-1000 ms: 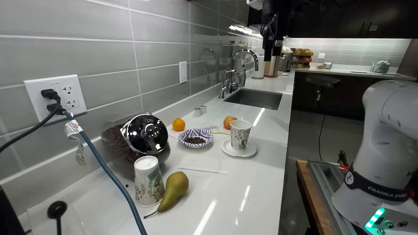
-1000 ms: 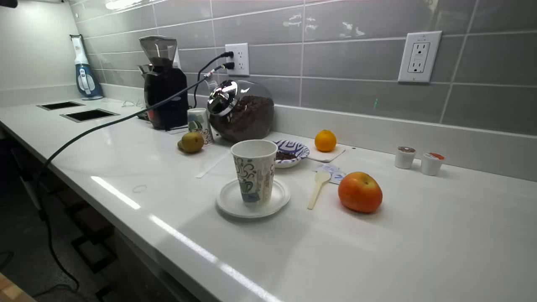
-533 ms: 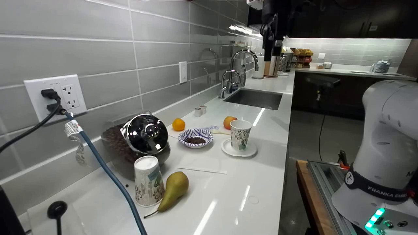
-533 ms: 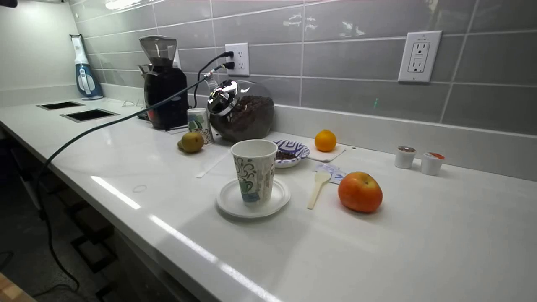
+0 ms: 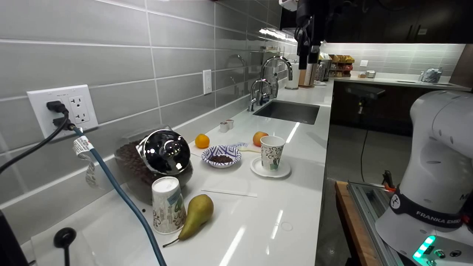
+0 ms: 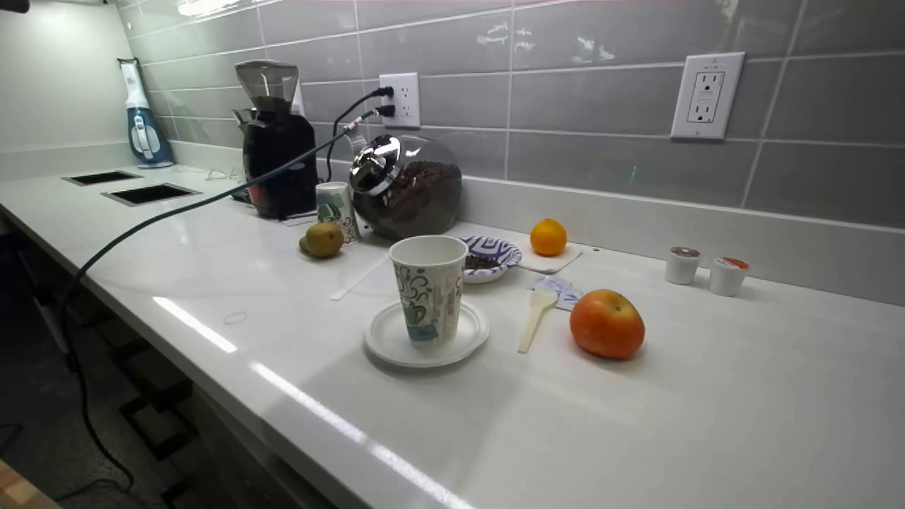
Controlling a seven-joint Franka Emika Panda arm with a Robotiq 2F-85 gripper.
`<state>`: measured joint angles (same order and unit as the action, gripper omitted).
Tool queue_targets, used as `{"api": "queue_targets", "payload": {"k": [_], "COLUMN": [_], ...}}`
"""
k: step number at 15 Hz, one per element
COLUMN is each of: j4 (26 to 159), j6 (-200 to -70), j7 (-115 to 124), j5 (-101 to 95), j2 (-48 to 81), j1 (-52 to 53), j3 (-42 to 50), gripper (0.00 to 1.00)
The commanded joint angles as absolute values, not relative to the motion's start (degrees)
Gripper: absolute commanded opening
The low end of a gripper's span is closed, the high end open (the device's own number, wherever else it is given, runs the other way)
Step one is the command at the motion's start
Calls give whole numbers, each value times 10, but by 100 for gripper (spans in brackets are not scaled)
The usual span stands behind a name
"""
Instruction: Pour the contents in the bowl into the coffee cup.
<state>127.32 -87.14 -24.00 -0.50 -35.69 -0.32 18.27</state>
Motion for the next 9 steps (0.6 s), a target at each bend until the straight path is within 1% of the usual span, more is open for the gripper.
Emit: {"api": "queue_targets", "payload": {"k": [1,7,9], "j4": [1271,1271,1265], "j6": [-870,-870,-891], "j7": [-247,-247,-254], "j5": [1,1,7], "j2": [-353,-353,-335], "j1": [-17,-17,-15], "j3": [173,173,180], "gripper": [100,100,100]}}
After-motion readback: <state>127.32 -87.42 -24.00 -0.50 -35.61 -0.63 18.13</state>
